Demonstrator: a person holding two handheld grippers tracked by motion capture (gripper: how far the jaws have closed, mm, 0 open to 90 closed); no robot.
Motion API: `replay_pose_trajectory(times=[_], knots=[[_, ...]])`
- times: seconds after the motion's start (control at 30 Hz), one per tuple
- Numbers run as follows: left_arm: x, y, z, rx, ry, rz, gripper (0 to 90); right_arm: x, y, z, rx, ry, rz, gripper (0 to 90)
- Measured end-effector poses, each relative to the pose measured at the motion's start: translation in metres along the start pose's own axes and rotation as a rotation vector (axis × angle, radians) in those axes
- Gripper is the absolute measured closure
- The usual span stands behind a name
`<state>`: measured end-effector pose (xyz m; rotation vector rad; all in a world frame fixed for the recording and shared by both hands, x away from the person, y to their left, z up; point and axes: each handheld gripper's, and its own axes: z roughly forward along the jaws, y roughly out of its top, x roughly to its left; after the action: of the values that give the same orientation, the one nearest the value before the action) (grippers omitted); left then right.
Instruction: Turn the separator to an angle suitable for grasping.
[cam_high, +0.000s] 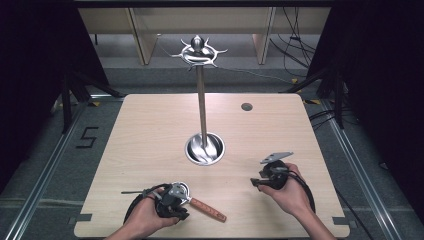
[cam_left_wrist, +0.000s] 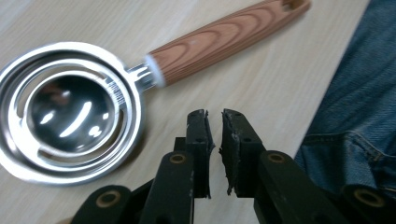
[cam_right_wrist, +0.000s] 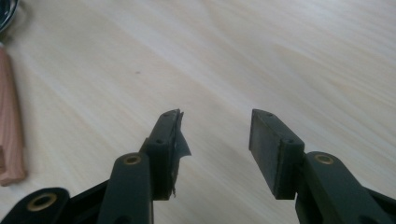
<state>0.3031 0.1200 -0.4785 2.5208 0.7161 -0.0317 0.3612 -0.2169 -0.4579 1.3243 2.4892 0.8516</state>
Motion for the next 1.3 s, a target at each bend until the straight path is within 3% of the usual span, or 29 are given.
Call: replay_pose_trajectory(times=[0.07, 0.1, 0.17, 0.2, 0.27, 0.33, 0.37, 0.4, 0.43, 0.5, 0.57, 0.6, 0.63, 0.67, 0.7, 0.73, 0.8, 0.83, 0.93, 0.97, 1.03, 1.07, 1.13, 1.17, 1.2, 1.3], knots=[[-0.007, 0.004, 0.004, -0.008, 0.002, 0.001, 82.1, -0.008, -0.003, -0.005, -0.024, -0.01, 0.025, 53.9], [-0.01, 0.006, 0.005, 0.005, -0.006, 0.021, 84.0, -0.009, -0.003, -0.007, -0.025, -0.012, 0.048, 53.8], [-0.015, 0.012, 0.007, 0.014, -0.014, 0.033, 89.2, -0.015, -0.003, -0.007, -0.043, -0.027, 0.052, 53.3], [-0.015, 0.015, 0.008, 0.033, -0.008, 0.076, 89.3, -0.016, -0.003, -0.006, -0.052, -0.03, 0.06, 52.8], [-0.018, 0.02, 0.01, 0.058, -0.018, 0.097, 89.4, -0.02, -0.003, -0.007, -0.043, -0.028, 0.064, 52.0], [-0.021, 0.023, 0.014, 0.068, -0.031, 0.089, 89.5, -0.021, -0.003, -0.006, -0.042, -0.023, 0.073, 52.2], [-0.017, 0.027, 0.013, 0.126, -0.035, 0.149, 89.5, -0.021, -0.004, -0.006, -0.044, -0.023, 0.074, 52.2], [-0.021, 0.027, 0.017, 0.091, -0.03, 0.105, 89.5, -0.021, -0.004, -0.006, -0.045, -0.023, 0.073, 52.3], [-0.023, 0.028, 0.018, 0.094, -0.038, 0.084, 89.5, -0.021, -0.003, -0.006, -0.046, -0.022, 0.075, 52.3], [-0.021, 0.032, 0.021, 0.099, -0.038, 0.105, 89.5, -0.02, -0.004, -0.003, -0.093, -0.025, 0.08, 52.2], [-0.019, 0.037, 0.025, 0.112, -0.035, 0.141, 89.5, -0.021, -0.003, -0.007, -0.043, -0.019, 0.073, 52.1], [-0.019, 0.04, 0.027, 0.116, -0.065, 0.148, 89.5, -0.021, -0.003, -0.006, -0.044, -0.016, 0.073, 52.0], [-0.017, 0.043, 0.029, 0.114, -0.056, 0.175, 89.5, -0.021, -0.004, -0.005, -0.044, -0.016, 0.07, 52.0], [-0.021, 0.043, 0.029, 0.119, -0.029, 0.133, 89.5, -0.021, -0.003, -0.005, -0.042, -0.016, 0.07, 52.0], [-0.021, 0.045, 0.031, 0.123, -0.031, 0.129, 89.5, -0.022, -0.004, -0.004, -0.047, -0.017, 0.055, 52.0], [-0.021, 0.047, 0.033, 0.126, -0.03, 0.132, 89.5, -0.021, -0.003, -0.005, -0.044, -0.013, 0.075, 52.0], [-0.02, 0.05, 0.036, 0.133, -0.026, 0.131, 89.5, -0.021, -0.004, -0.002, -0.09, -0.016, 0.07, 52.0], [-0.019, 0.051, 0.037, 0.136, -0.028, 0.129, 89.5, -0.022, -0.003, -0.006, -0.045, -0.012, 0.069, 52.0], [-0.013, 0.057, 0.038, 0.181, -0.018, 0.183, 89.5, -0.022, -0.004, -0.004, -0.06, -0.007, 0.076, 51.7], [-0.015, 0.058, 0.04, 0.153, -0.018, 0.149, 89.5, -0.023, -0.005, -0.003, -0.061, -0.014, 0.057, 51.7], [-0.011, 0.061, 0.04, 0.172, -0.016, 0.17, 89.5, -0.021, -0.004, -0.005, -0.041, -0.005, 0.073, 51.6], [-0.011, 0.061, 0.042, 0.147, -0.017, 0.134, 89.5, -0.021, -0.003, -0.005, -0.03, -0.005, 0.069, 51.6], [-0.006, 0.065, 0.041, 0.168, -0.009, 0.16, 89.5, -0.021, -0.003, -0.004, -0.036, -0.002, 0.068, 51.5], [-0.005, 0.066, 0.042, 0.158, -0.002, 0.14, 89.5, -0.021, -0.003, -0.004, -0.036, -0.002, 0.067, 51.6], [-0.003, 0.067, 0.042, 0.162, 0.002, 0.148, 89.5, -0.022, -0.004, -0.003, -0.045, -0.007, 0.054, 51.6], [0.0, 0.072, 0.045, 0.147, 0.009, 0.107, 89.5, -0.022, -0.003, -0.004, -0.045, -0.004, 0.074, 51.6]])
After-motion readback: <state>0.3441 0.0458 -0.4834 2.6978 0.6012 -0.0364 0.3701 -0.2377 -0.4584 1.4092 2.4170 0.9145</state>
